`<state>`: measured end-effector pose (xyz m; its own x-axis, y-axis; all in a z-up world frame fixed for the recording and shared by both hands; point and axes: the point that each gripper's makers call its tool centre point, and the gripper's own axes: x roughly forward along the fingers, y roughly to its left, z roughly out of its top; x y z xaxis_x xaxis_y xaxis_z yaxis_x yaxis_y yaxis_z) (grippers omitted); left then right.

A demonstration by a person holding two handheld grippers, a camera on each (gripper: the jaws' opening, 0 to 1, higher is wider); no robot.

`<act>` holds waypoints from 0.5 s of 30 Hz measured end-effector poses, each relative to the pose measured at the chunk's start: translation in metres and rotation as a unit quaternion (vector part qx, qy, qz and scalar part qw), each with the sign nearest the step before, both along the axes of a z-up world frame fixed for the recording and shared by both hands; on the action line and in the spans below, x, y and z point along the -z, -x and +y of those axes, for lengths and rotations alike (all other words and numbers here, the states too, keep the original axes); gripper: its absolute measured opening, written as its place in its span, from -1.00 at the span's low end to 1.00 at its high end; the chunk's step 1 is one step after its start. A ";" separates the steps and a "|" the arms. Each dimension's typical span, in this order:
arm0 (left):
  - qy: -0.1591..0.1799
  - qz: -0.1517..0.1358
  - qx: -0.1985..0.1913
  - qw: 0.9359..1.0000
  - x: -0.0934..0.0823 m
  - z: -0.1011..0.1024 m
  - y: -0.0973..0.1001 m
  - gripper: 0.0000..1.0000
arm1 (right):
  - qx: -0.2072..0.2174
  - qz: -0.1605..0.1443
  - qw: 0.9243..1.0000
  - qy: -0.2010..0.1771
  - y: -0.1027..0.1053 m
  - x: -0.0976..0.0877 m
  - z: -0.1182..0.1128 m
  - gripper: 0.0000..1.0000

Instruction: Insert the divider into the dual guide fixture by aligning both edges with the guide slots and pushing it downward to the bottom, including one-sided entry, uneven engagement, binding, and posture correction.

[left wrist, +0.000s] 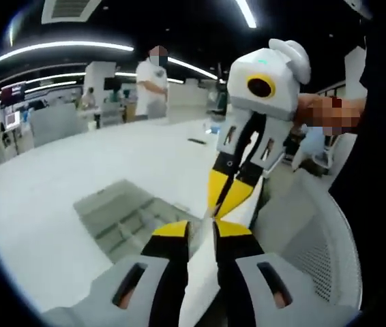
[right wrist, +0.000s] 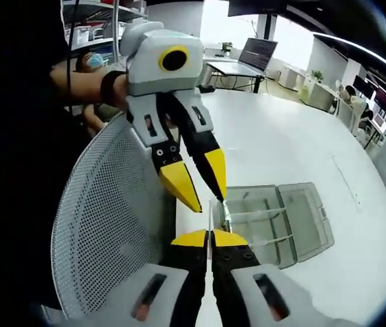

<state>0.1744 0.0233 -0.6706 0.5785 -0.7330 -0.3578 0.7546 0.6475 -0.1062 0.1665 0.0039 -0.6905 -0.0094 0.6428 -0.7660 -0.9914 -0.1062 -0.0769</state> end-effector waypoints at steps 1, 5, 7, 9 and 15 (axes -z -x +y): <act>0.001 0.001 -0.002 1.000 0.001 0.002 -0.001 -0.70 | 0.003 -0.001 1.000 0.003 -0.002 0.001 -0.002 -1.00; 0.006 0.004 -0.011 1.000 0.001 0.004 -0.002 -0.66 | 0.010 -0.001 1.000 0.011 -0.010 0.000 -0.005 -1.00; 0.006 0.006 -0.017 1.000 0.002 0.006 -0.004 -0.60 | 0.013 -0.003 1.000 0.017 -0.015 -0.001 -0.007 -1.00; 0.004 0.003 -0.022 1.000 0.002 0.006 -0.005 -0.55 | 0.023 -0.006 0.999 0.023 -0.021 -0.002 -0.009 -1.00; 0.013 0.003 -0.034 0.999 0.000 0.007 -0.008 -0.48 | 0.032 -0.007 0.998 0.046 -0.035 0.001 -0.014 -1.00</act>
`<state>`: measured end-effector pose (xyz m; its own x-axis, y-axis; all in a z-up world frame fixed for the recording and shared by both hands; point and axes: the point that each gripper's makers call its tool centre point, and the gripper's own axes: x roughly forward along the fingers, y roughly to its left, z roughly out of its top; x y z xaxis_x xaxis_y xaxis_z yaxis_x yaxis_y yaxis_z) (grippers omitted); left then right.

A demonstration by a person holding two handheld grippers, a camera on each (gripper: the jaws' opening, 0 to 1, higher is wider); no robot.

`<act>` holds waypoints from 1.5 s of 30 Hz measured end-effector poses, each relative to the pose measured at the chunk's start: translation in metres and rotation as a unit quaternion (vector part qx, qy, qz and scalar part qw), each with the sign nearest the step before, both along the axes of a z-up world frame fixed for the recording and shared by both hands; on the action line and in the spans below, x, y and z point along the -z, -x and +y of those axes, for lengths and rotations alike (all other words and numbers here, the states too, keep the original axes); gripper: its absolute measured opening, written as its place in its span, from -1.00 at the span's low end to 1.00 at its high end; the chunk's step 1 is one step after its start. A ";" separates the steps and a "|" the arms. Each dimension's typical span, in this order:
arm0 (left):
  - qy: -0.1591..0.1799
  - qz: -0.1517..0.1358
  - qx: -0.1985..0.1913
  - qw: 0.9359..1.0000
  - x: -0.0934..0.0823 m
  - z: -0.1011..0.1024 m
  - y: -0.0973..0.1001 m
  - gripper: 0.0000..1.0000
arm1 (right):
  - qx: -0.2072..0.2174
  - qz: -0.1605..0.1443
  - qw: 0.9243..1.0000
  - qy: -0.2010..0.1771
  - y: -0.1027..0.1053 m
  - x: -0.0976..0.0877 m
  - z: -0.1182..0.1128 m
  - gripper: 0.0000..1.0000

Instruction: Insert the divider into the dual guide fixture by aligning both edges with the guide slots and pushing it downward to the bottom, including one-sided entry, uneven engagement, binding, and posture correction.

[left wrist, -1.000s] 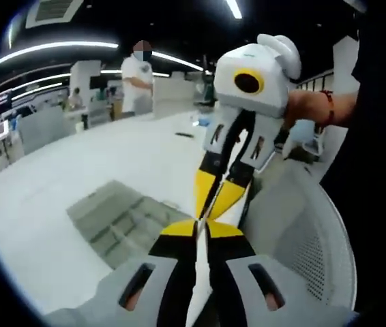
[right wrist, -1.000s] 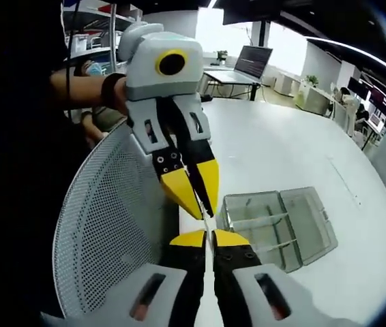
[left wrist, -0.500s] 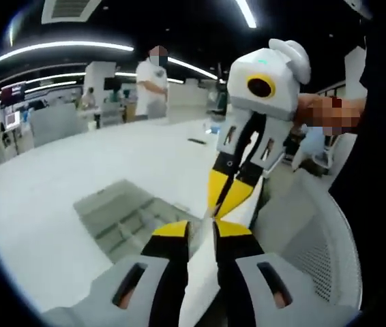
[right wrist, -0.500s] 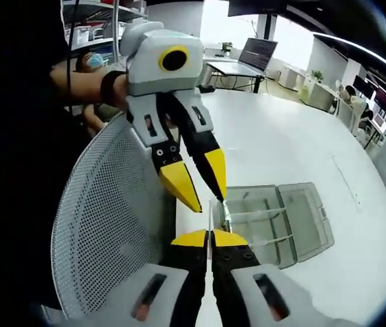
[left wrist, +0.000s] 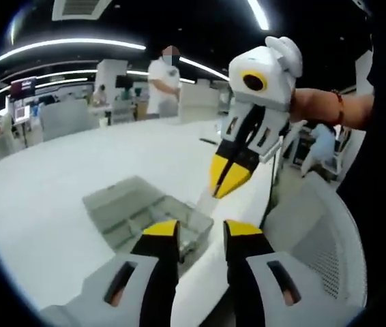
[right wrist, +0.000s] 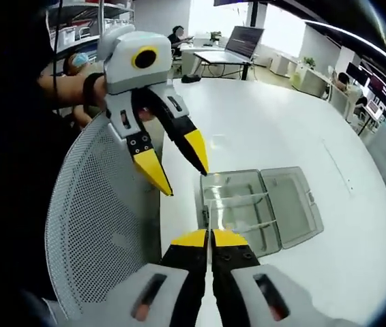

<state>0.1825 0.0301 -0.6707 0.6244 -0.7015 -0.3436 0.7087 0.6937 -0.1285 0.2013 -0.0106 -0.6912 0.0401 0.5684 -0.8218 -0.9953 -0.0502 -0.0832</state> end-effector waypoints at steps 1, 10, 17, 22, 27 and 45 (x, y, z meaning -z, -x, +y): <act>0.001 0.000 -0.001 1.000 0.000 0.000 0.000 -0.46 | 0.001 0.000 1.000 0.001 -0.002 0.000 0.000 -1.00; -0.003 0.001 -0.022 1.000 0.002 0.006 -0.005 -0.28 | 0.010 0.003 1.000 0.019 -0.019 0.003 -0.005 -1.00; 0.000 0.001 -0.036 0.999 0.004 0.008 -0.004 -0.19 | -0.006 -0.011 0.999 0.042 -0.030 0.006 -0.005 -1.00; -0.001 0.007 -0.043 0.999 0.006 0.009 -0.004 -0.10 | -0.016 -0.008 0.998 0.060 -0.034 0.012 -0.008 -1.00; 0.000 0.014 -0.043 0.999 0.008 0.009 -0.003 0.00 | -0.024 -0.006 0.997 0.078 -0.037 0.018 -0.010 -1.00; -0.002 0.017 -0.051 0.999 0.016 0.010 -0.006 0.45 | -0.041 -0.007 0.993 0.107 -0.048 0.031 -0.013 -1.00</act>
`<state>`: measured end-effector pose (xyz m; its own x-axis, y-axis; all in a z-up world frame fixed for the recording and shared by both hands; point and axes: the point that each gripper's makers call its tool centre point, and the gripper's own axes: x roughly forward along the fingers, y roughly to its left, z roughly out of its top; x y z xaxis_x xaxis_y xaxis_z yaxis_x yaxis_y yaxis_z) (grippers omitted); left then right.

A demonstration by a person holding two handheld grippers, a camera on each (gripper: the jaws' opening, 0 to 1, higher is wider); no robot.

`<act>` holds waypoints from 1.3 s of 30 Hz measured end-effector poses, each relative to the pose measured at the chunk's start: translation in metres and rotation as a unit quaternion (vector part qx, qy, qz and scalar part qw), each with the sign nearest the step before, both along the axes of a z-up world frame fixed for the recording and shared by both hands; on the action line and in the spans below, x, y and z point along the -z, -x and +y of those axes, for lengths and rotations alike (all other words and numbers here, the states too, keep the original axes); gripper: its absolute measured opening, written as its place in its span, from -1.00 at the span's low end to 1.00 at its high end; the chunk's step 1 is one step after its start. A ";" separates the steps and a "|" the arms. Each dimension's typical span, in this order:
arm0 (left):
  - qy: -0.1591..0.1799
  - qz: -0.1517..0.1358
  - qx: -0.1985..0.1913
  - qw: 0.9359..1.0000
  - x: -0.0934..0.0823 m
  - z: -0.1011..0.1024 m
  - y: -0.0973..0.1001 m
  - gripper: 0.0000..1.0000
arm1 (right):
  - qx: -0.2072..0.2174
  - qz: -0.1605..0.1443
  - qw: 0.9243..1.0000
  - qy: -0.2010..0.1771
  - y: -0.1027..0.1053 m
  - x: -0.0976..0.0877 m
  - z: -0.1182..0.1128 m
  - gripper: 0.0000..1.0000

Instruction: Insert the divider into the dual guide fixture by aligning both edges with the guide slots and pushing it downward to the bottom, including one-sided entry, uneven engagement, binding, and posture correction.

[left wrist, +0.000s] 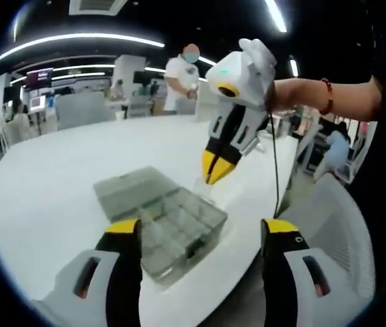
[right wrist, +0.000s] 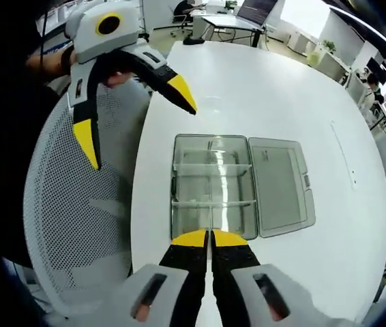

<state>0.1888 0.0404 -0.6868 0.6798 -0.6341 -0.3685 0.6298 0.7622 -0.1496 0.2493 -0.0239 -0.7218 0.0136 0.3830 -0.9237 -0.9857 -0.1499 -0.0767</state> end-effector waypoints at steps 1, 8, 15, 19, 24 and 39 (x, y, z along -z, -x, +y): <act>0.000 0.001 -0.001 1.000 0.001 0.001 0.000 0.47 | -0.001 -0.001 1.000 0.003 -0.001 0.001 0.000 -1.00; 0.006 0.009 0.001 1.000 0.003 -0.001 0.000 0.74 | -0.012 -0.004 1.000 0.014 -0.004 0.005 0.001 -1.00; 0.008 0.013 -0.002 1.000 0.004 0.001 -0.001 0.81 | -0.019 -0.001 1.000 0.020 -0.005 0.007 0.000 -1.00; 0.003 0.013 0.000 1.000 0.005 0.001 0.000 0.80 | -0.021 -0.002 0.999 0.026 -0.006 0.009 0.000 -1.00; 0.005 0.015 -0.001 1.000 0.006 0.001 0.001 0.79 | -0.027 -0.002 0.999 0.029 -0.006 0.012 0.003 -1.00; 0.008 0.017 -0.009 1.000 0.007 0.005 0.001 0.76 | -0.035 -0.001 0.999 0.041 -0.007 0.016 0.003 -1.00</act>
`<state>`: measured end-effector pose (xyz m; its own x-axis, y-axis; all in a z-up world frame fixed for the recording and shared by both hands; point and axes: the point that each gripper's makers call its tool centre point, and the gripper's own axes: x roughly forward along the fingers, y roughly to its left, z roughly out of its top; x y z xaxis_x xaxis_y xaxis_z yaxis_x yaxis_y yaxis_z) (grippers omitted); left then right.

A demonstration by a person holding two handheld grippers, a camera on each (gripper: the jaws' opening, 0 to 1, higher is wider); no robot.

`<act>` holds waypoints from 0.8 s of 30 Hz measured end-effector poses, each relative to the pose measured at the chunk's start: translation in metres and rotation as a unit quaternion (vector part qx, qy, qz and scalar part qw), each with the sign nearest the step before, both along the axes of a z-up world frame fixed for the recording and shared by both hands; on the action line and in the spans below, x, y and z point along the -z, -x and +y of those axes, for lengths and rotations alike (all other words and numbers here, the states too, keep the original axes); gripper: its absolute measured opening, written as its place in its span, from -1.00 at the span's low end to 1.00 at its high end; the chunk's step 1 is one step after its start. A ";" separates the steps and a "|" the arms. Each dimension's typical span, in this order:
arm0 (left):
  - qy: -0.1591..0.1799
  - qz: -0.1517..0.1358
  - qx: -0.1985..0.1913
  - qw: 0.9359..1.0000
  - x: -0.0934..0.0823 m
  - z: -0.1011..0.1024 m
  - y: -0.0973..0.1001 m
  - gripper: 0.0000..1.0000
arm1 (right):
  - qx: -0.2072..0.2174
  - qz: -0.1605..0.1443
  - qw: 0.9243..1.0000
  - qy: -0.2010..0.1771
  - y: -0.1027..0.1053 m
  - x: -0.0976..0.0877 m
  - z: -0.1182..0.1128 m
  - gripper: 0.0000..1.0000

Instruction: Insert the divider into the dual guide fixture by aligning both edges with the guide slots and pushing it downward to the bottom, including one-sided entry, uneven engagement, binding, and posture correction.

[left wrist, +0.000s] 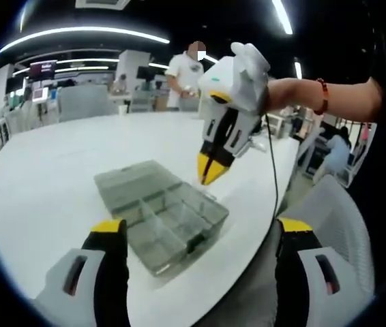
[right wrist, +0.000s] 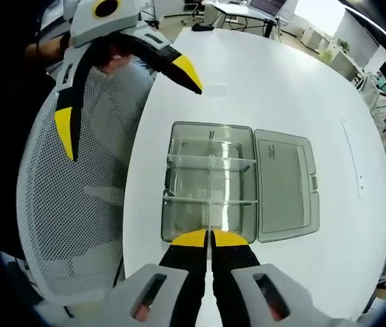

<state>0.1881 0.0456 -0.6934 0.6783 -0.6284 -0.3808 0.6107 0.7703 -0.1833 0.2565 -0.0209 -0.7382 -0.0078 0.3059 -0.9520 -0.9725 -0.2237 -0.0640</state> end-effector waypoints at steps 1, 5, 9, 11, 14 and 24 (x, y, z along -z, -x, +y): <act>0.000 0.000 0.000 1.000 0.000 0.000 0.000 0.76 | 0.000 0.000 1.000 0.001 0.000 0.000 0.000 -1.00; 0.001 0.001 0.000 1.000 0.000 -0.001 0.000 0.76 | 0.000 -0.001 1.000 -0.001 -0.001 -0.001 0.002 -1.00; 0.002 0.001 0.001 1.000 0.001 -0.001 0.000 0.75 | -0.001 0.000 1.000 -0.006 0.000 -0.002 0.004 -1.00; 0.001 0.002 0.001 1.000 0.001 -0.001 0.000 0.74 | 0.000 0.001 1.000 -0.006 -0.001 -0.002 0.005 -1.00; 0.002 0.003 0.001 1.000 0.001 -0.002 0.000 0.74 | 0.002 0.004 1.000 -0.006 -0.001 -0.001 0.005 -1.00; 0.004 0.002 -0.004 1.000 0.000 0.002 -0.001 0.73 | 0.027 0.028 0.999 -0.014 -0.002 0.007 0.005 -1.00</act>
<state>0.1887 0.0472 -0.6937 0.6810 -0.6266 -0.3789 0.6043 0.7732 -0.1925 0.2582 -0.0156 -0.7454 -0.0436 0.3337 -0.9417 -0.9853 -0.1703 -0.0147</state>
